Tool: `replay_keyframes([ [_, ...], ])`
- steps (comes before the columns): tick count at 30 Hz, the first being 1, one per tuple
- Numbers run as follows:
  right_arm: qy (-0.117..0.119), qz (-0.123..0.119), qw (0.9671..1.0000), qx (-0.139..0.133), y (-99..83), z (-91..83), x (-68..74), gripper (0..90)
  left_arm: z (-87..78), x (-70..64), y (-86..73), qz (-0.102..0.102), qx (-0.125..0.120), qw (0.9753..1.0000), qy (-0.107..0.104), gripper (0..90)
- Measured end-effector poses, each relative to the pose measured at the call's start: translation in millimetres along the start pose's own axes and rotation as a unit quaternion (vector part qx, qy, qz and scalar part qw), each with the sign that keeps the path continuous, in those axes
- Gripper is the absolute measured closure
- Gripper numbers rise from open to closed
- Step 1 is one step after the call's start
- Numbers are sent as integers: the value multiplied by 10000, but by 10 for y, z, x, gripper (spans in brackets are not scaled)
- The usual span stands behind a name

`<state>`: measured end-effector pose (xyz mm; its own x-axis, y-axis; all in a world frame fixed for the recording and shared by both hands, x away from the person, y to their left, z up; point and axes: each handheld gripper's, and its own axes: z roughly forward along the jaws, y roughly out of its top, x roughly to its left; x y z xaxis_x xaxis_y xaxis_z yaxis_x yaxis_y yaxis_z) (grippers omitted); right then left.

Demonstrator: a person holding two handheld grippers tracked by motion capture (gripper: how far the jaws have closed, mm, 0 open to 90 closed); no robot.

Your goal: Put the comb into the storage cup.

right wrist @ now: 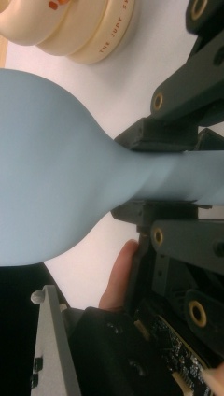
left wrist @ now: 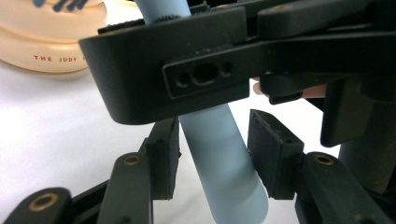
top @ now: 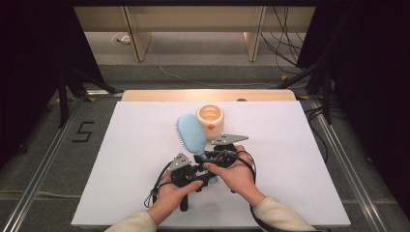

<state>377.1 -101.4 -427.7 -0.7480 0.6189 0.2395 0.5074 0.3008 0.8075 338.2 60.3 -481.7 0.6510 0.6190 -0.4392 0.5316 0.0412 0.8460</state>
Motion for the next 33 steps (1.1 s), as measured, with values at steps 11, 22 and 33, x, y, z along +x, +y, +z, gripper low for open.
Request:
replay_keyframes([
  [11, -24, 46, 10000, 16, -15, 14, -12, 705, -8, 31, 2, -236, -16, 9997, -7, 548],
  [22, -42, 58, 10000, 4, -26, 31, -17, 705, -8, 61, -5, -570, -46, 9983, -74, 591],
  [33, -40, 31, 10000, 27, -30, 41, -11, 705, -14, 70, -2, -675, -67, 9976, -121, 639],
])
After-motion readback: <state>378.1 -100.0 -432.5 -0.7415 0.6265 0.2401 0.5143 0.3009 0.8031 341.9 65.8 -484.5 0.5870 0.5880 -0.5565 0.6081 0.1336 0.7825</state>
